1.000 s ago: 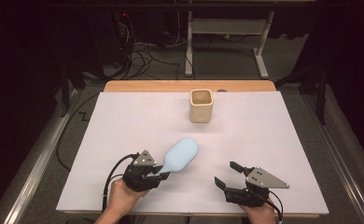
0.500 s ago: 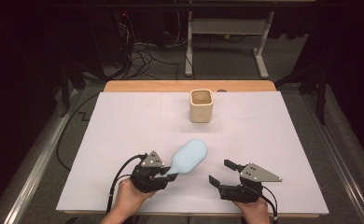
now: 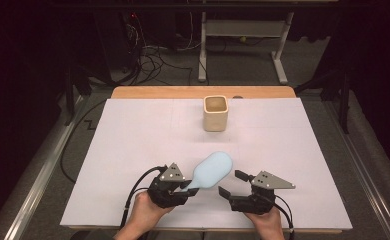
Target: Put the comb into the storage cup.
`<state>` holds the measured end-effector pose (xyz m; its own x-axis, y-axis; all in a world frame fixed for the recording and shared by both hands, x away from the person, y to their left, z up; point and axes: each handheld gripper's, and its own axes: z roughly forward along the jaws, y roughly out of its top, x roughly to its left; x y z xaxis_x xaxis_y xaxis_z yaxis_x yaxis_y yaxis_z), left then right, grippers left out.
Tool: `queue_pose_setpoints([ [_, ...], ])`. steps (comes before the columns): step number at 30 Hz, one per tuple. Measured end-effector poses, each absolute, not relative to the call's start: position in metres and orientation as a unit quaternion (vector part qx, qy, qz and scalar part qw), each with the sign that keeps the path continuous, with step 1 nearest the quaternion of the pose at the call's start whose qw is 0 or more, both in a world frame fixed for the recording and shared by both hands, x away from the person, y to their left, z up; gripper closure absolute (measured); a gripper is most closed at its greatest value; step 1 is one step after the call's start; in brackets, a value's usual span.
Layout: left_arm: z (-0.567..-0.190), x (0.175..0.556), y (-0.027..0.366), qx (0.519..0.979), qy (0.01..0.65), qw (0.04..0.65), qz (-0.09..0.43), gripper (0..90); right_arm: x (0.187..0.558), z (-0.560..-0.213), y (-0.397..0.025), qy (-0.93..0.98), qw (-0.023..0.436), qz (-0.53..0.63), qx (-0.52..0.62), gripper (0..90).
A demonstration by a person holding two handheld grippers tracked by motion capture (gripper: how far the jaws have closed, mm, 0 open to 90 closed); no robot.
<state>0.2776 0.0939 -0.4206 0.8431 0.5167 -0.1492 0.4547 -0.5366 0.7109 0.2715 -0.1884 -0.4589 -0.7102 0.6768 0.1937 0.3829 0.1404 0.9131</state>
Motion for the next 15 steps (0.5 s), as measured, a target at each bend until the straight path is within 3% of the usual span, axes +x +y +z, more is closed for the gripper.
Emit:
queue_pose_setpoints([
  [15,-0.4224,0.2733,0.0872,0.876,0.269,0.397,0.047,69.3,0.2789,-0.457,-0.1779,0.735,0.082,0.569,0.359,14.3],
])
